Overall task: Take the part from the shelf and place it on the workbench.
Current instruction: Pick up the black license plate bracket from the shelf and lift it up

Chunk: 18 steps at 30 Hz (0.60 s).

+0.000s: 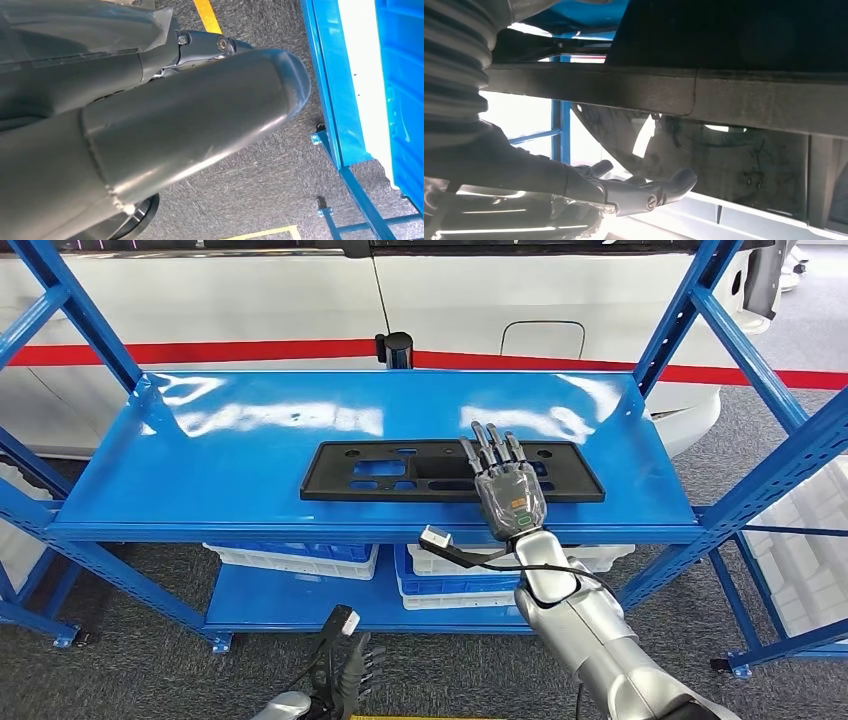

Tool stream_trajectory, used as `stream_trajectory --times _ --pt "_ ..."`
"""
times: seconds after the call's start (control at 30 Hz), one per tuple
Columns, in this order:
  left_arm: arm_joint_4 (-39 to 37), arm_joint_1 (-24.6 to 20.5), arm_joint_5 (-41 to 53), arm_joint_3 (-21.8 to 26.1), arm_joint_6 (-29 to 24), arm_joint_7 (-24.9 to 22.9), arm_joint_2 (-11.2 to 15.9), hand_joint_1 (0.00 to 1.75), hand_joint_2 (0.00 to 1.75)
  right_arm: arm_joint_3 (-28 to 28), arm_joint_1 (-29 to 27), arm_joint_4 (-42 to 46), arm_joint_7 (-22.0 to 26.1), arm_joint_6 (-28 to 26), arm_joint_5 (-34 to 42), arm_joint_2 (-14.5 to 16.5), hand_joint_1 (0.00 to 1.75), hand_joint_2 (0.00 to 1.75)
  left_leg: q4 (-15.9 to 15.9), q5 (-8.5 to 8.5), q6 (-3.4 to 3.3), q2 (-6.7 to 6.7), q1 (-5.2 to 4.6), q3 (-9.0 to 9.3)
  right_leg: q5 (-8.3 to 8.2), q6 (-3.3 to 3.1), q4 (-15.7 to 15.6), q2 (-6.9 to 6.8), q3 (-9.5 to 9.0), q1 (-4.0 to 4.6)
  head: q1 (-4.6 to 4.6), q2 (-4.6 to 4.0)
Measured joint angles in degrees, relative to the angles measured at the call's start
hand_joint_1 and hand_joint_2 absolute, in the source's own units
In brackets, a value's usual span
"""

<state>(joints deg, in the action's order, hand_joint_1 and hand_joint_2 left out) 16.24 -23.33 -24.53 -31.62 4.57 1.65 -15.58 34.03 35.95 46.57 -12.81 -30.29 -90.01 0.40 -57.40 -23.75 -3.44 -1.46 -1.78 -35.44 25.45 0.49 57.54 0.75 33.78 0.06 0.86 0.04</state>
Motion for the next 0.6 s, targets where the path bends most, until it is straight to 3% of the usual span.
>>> stream_trajectory --times 0.5,0.53,0.6 --pt "0.0 -0.2 0.58 -1.17 0.0 -0.03 -1.06 0.0 0.0 -0.87 3.15 -6.08 -0.46 -1.16 0.0 2.33 0.0 1.75 0.0 0.0 0.0 0.01 0.0 0.0 0.0 0.0 0.0 0.01 0.01 0.0 0.01 0.0" --pt "0.0 -0.22 0.58 -1.21 0.0 -0.03 -1.07 0.0 0.0 -0.87 3.23 -6.2 -0.46 -1.16 0.0 2.37 0.08 1.75 0.0 0.0 0.0 0.01 0.0 0.0 0.0 0.0 0.0 0.01 0.01 0.0 0.01 0.0" --pt "0.0 -0.27 0.6 -1.27 0.01 -0.03 -1.08 0.0 0.0 -0.87 3.36 -6.52 -0.41 -1.19 0.0 2.44 0.95 1.75 0.0 0.0 0.0 0.01 0.0 0.0 0.0 0.0 0.0 0.01 0.01 0.0 0.01 0.0"
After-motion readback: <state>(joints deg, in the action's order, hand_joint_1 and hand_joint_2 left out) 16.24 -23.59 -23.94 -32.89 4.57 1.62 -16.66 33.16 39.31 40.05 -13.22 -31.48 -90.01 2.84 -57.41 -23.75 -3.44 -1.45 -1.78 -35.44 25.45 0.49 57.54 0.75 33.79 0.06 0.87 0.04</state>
